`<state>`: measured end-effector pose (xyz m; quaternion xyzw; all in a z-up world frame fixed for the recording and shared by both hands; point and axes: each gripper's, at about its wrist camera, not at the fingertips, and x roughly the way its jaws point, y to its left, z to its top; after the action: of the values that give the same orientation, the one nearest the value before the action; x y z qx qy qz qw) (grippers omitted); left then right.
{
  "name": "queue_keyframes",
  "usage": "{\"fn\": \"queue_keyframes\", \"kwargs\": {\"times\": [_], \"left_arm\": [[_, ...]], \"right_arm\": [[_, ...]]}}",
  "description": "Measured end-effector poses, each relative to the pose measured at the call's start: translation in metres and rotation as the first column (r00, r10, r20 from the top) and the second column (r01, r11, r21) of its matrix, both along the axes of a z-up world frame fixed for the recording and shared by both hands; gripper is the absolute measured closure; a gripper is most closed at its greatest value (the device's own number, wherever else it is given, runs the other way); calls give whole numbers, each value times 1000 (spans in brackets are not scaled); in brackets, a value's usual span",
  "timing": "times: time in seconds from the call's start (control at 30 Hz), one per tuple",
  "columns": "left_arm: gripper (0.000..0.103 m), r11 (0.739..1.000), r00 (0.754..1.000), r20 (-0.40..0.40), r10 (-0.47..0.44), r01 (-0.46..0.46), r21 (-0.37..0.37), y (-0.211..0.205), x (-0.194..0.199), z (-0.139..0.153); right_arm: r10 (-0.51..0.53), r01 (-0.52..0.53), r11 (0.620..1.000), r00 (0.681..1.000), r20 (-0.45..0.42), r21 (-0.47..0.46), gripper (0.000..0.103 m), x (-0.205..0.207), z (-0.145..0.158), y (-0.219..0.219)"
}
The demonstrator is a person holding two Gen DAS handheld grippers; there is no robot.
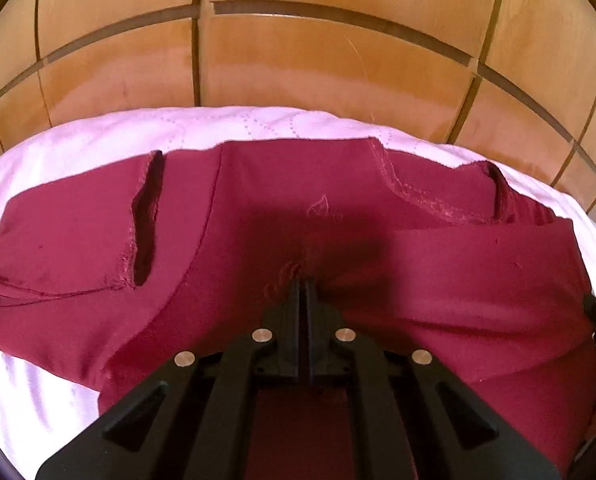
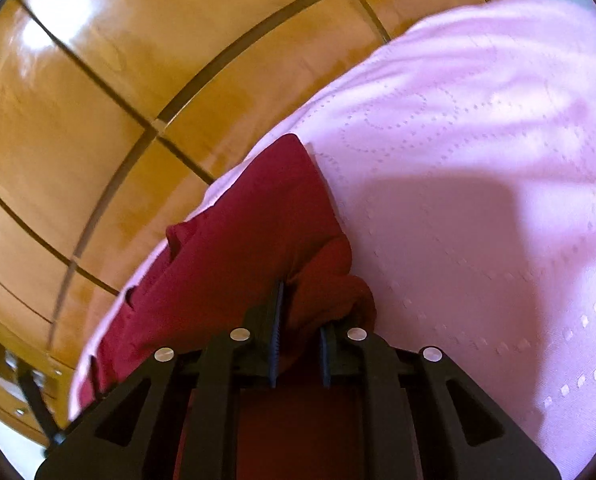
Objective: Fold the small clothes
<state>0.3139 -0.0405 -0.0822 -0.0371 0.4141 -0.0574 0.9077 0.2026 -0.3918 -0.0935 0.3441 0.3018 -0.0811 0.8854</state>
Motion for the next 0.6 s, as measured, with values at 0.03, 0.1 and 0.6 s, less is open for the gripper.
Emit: {"fn": "queue_keyframes", "kwargs": {"times": [0.03,0.1,0.6], "left_arm": [[98,1000,1000,2,-3,3,-1,-1,1,-1],[98,1000,1000,-3,-6,6,-24,1,2,-4],[96,1000,1000,-8,-9,9,-15,-3,3,-8]], "right_arm": [[-2,2,1000,1000,1,-4,89,0,0,1],[-8,8,1000,1000,13,-2,89,0,-1,3],[-19,18,1000,999,27,20,89,-6,-1,-1]]}}
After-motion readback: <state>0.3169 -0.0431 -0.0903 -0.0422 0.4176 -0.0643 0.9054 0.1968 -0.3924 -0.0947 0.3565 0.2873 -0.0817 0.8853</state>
